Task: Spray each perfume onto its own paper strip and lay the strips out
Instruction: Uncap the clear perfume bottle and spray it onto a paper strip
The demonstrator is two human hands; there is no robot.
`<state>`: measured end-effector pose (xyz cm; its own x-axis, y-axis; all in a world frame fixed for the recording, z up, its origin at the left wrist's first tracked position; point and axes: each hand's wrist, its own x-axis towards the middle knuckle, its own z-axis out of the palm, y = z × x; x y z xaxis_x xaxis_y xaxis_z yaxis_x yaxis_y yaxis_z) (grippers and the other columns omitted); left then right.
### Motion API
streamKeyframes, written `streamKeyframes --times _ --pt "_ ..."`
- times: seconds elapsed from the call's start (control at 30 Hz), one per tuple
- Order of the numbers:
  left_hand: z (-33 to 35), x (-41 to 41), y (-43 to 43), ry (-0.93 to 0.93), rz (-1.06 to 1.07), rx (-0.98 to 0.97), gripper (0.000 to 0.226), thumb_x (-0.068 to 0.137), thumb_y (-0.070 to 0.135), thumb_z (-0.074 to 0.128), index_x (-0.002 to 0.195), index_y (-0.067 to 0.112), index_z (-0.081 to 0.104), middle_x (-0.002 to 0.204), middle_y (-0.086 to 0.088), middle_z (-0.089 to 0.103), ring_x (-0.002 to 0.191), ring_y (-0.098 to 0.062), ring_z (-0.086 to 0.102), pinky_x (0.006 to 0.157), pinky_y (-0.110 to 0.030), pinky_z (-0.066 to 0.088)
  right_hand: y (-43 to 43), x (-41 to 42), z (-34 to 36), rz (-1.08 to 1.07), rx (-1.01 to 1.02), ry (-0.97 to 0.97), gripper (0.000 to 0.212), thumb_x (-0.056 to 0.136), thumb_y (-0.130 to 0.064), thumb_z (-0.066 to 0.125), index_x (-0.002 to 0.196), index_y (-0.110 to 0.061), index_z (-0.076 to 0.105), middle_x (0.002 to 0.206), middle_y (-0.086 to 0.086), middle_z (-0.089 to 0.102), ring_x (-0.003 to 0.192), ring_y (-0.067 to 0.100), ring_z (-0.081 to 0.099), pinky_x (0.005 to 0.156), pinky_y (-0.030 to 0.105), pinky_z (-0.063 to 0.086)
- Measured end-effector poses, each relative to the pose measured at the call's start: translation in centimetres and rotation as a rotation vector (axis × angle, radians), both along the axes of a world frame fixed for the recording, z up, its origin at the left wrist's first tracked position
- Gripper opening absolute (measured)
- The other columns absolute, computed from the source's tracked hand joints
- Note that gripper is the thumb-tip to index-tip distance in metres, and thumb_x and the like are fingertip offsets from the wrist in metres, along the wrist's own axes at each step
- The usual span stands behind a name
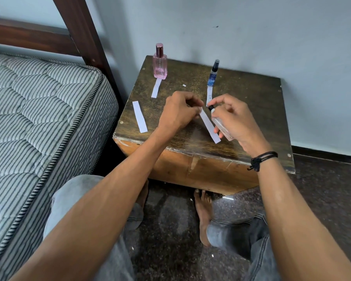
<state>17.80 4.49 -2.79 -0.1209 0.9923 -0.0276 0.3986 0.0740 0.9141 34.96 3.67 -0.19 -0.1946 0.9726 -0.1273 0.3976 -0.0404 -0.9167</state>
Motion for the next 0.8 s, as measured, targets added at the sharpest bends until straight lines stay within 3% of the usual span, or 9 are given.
streamKeyframes --times 0.1,0.3,0.47,0.63,0.8 --pt "0.0 0.0 -0.1 -0.074 0.021 -0.039 0.010 0.084 0.000 0.075 0.087 0.009 0.077 0.077 -0.005 0.074 0.072 -0.020 0.075 0.070 -0.036 0.065 -0.1 -0.1 -0.4 0.060 0.117 -0.184 0.019 0.094 -0.015 0.060 0.105 -0.027 0.069 0.093 -0.001 0.065 0.062 0.026 0.069 0.049 0.027 0.052" --pt "0.1 -0.4 0.1 -0.194 0.032 -0.069 0.012 0.080 -0.005 0.077 0.085 0.007 0.077 0.081 -0.009 0.075 0.075 -0.020 0.074 0.069 -0.032 0.063 -0.2 -0.1 -1.1 0.154 0.249 -0.349 0.028 0.082 -0.017 0.076 0.106 -0.028 0.067 0.098 -0.001 0.050 0.082 0.016 0.058 0.075 0.048 0.059" --pt "0.3 -0.5 0.1 -0.234 0.030 -0.084 0.012 0.078 -0.005 0.077 0.087 0.004 0.076 0.083 -0.013 0.075 0.074 -0.019 0.073 0.067 -0.029 0.062 -0.1 -0.1 -1.3 0.108 0.292 -0.310 0.030 0.080 -0.014 0.077 0.105 -0.029 0.067 0.099 0.002 0.048 0.077 0.010 0.055 0.069 0.050 0.060" --pt "0.3 -0.6 0.1 -0.277 0.018 -0.116 0.013 0.077 -0.006 0.079 0.087 0.002 0.076 0.080 -0.013 0.073 0.072 -0.018 0.071 0.067 -0.028 0.061 -0.1 -0.1 -1.4 0.108 0.300 -0.309 0.029 0.080 -0.013 0.078 0.103 -0.027 0.066 0.098 0.003 0.049 0.075 0.013 0.053 0.068 0.041 0.058" --pt "0.2 -0.7 0.2 -0.329 0.000 -0.130 0.014 0.077 -0.007 0.079 0.087 0.002 0.075 0.078 -0.013 0.073 0.072 -0.019 0.073 0.068 -0.028 0.060 -0.2 -0.3 -1.6 0.119 0.298 -0.323 0.029 0.078 -0.014 0.078 0.101 -0.027 0.066 0.098 0.002 0.050 0.079 0.013 0.053 0.072 0.031 0.048"
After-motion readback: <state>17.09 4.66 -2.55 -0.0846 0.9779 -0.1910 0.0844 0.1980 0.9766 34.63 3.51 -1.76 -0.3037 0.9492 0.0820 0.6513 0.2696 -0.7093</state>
